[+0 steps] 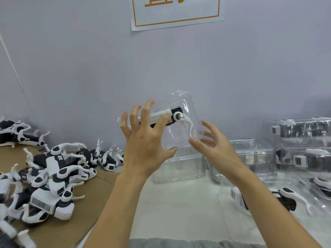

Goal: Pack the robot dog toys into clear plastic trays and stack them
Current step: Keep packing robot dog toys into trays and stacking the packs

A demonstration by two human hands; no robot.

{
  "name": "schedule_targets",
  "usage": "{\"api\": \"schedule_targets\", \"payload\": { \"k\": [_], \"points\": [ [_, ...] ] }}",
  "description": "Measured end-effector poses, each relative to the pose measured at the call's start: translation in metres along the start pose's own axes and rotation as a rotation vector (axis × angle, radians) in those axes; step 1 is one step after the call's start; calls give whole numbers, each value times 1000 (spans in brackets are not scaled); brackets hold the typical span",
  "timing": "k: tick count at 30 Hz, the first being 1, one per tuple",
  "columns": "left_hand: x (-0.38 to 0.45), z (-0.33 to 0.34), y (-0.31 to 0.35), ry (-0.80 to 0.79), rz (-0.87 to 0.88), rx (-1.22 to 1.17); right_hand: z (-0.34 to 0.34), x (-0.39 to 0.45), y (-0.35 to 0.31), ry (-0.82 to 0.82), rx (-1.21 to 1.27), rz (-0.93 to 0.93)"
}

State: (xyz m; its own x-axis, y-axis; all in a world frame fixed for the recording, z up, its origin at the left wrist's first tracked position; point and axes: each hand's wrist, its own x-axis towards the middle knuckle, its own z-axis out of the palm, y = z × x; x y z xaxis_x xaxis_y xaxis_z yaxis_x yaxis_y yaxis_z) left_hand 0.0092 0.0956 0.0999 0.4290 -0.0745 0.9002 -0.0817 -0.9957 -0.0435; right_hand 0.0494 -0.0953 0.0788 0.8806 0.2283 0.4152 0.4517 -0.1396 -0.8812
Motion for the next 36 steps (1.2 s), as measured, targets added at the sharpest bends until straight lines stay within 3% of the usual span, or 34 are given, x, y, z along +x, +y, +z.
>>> {"api": "schedule_targets", "payload": {
  "k": [11,21,30,36],
  "points": [
    [2,-3,29,-45,93,-52,20,3,-19,384,28,-247],
    [2,-6,33,-29,101,-22,13,1,-20,342,86,-251],
    [2,-5,39,66,140,-20,9,-2,-23,420,7,-361],
    [3,-6,36,79,60,-109,8,1,-25,416,-22,-381]
  ]
}}
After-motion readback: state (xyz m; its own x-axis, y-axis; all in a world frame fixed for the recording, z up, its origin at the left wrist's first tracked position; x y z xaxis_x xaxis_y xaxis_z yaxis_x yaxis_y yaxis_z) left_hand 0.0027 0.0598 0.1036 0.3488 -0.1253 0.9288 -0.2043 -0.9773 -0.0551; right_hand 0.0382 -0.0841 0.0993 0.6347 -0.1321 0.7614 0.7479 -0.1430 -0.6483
